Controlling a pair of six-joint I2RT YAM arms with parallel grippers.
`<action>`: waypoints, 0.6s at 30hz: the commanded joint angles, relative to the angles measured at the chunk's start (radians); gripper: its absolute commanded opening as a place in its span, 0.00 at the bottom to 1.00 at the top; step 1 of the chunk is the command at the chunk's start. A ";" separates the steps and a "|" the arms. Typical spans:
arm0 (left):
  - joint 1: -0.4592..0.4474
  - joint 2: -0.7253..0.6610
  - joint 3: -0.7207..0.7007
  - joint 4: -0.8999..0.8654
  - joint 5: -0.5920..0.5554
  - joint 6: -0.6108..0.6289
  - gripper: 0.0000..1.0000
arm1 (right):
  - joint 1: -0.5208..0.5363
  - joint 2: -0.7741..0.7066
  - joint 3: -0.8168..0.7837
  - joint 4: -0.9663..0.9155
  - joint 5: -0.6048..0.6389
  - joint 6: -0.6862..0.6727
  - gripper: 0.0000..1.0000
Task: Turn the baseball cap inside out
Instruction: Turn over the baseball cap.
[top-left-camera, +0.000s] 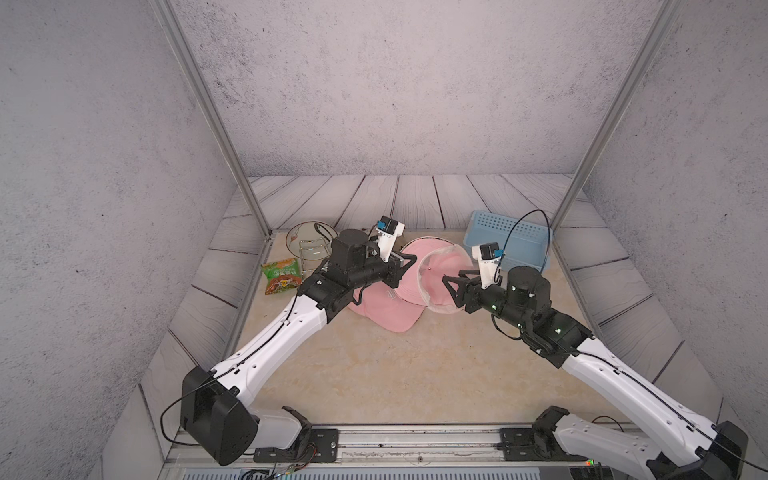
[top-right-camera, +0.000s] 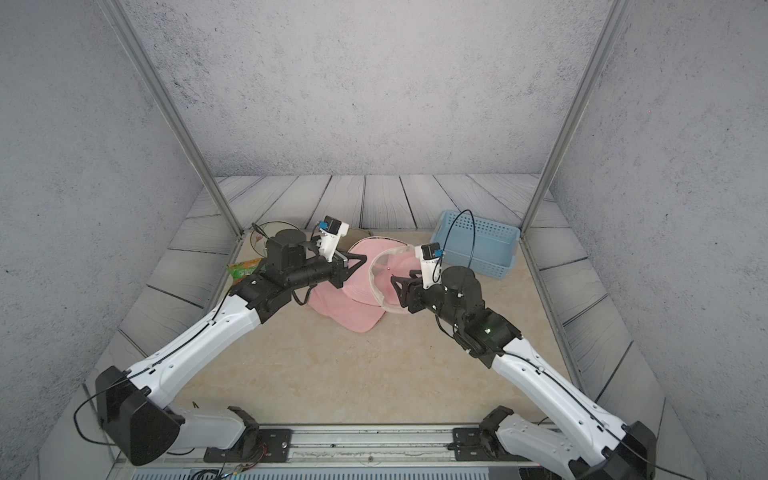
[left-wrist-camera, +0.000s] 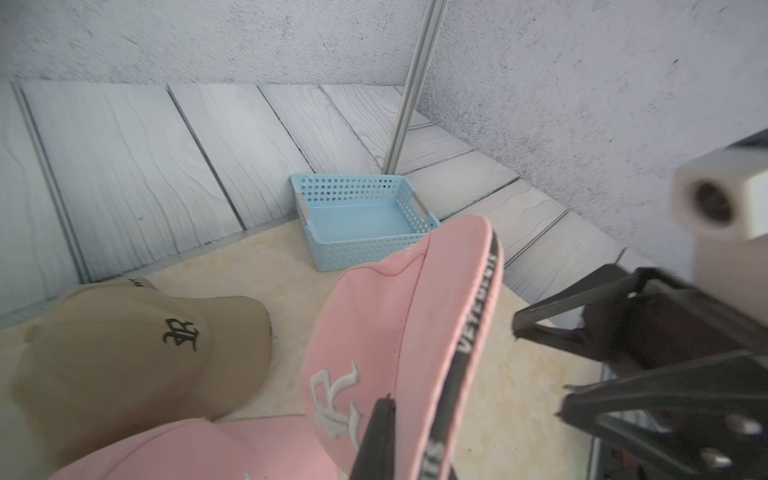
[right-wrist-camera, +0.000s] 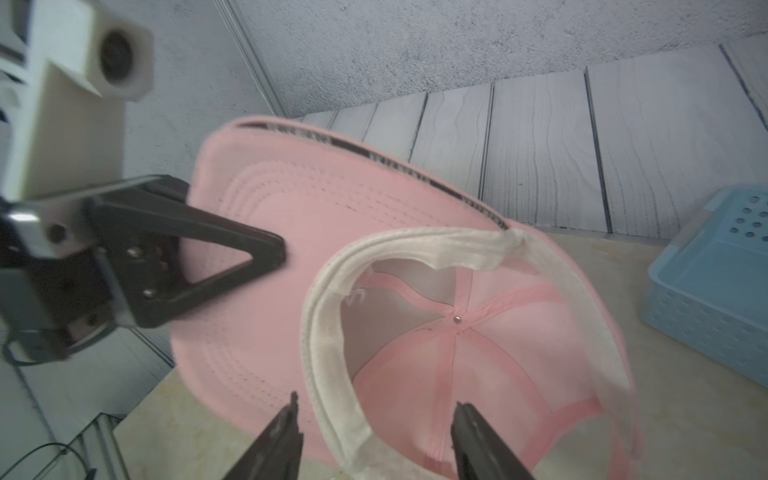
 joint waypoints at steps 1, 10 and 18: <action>-0.055 -0.007 0.008 0.066 -0.198 0.186 0.00 | -0.004 0.032 0.079 -0.030 -0.126 0.146 0.64; -0.173 -0.010 -0.020 0.144 -0.413 0.374 0.00 | -0.012 0.107 0.174 0.016 -0.190 0.370 0.64; -0.222 -0.003 -0.057 0.186 -0.468 0.449 0.00 | -0.045 0.124 0.126 0.111 -0.200 0.518 0.62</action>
